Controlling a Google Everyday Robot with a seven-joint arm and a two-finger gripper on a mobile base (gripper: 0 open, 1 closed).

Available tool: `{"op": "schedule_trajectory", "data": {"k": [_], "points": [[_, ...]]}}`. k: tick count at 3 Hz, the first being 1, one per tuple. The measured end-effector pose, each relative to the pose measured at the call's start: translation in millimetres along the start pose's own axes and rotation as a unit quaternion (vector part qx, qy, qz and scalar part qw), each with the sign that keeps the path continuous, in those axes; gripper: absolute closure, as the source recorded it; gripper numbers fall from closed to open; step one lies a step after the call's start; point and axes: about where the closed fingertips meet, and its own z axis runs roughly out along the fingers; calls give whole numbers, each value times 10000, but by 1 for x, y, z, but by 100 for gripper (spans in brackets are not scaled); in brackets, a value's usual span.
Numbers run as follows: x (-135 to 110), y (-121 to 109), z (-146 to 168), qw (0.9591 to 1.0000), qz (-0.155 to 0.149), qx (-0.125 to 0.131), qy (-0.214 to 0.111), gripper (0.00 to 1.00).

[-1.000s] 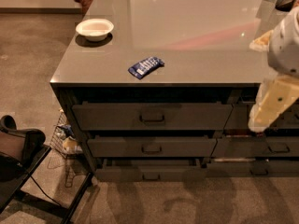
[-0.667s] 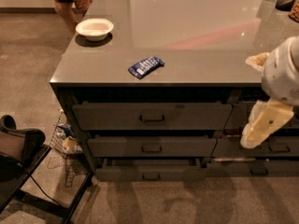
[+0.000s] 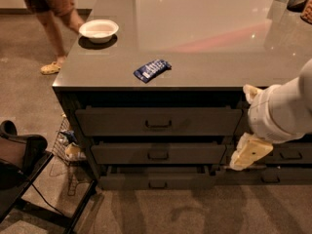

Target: Open bottom drawer

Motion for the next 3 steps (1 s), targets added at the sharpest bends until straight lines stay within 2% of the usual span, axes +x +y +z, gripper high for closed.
{"op": "schedule_trajectory", "data": {"k": [1,2,3], "points": [[4,7,17,9994,128,-83,304,0],[5,6,16,9993,182,-66,333,0],[15,37,72,9992,29,-142,374,0]]}}
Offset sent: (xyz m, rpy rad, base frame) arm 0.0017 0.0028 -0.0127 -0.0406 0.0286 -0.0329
